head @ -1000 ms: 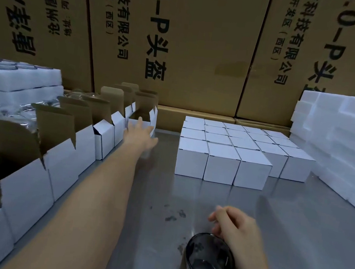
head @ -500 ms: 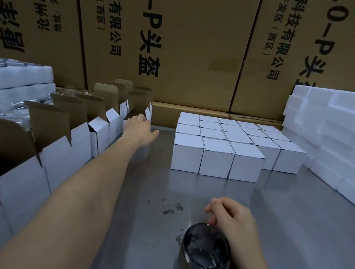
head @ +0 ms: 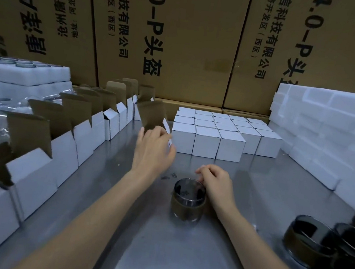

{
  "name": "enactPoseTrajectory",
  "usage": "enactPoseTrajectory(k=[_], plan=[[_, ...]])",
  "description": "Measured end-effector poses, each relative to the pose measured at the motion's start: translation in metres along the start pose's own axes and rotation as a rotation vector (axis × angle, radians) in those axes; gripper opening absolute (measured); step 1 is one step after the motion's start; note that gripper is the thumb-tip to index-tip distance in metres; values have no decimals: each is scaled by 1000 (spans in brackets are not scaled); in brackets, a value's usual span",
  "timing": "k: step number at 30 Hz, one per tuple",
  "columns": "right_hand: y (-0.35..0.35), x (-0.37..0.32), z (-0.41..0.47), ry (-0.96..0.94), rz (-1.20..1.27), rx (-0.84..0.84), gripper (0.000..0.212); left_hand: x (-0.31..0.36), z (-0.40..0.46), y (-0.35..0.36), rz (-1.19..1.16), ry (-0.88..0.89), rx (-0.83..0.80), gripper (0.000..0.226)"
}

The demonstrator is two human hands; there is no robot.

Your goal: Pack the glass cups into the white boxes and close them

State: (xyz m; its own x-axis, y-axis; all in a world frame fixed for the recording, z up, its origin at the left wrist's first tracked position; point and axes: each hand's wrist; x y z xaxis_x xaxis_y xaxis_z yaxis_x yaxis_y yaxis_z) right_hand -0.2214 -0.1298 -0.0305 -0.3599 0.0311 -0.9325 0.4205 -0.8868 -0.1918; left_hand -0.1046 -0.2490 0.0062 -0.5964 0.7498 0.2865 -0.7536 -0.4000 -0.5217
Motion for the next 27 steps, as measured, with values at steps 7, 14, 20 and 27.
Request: enactPoseTrajectory(k=[7,14,20,27], plan=[[-9,-9,-15,81,196,24,11,35,-45,-37,-98,107,-45,31],[-24,-2,-30,116,343,21,27,67,-68,-48,-322,118,-100,39],[-27,-8,-33,120,381,-10,67,59,-65,-46,-630,58,186,30],[-24,-13,-33,56,316,-82,77,36,-62,-22,-1037,-717,-277,72]])
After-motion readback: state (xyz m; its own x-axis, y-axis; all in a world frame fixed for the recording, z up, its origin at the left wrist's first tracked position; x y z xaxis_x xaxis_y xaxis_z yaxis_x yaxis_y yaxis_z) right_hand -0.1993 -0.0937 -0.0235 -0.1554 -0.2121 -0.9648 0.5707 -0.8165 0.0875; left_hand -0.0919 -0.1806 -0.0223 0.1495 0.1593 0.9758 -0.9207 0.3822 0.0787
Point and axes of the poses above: each hand's wrist, its own z-axis towards the middle knuckle, its own y-axis out of the palm, x = y × z, and after that the axes turned 14 degrees about x, right-handed
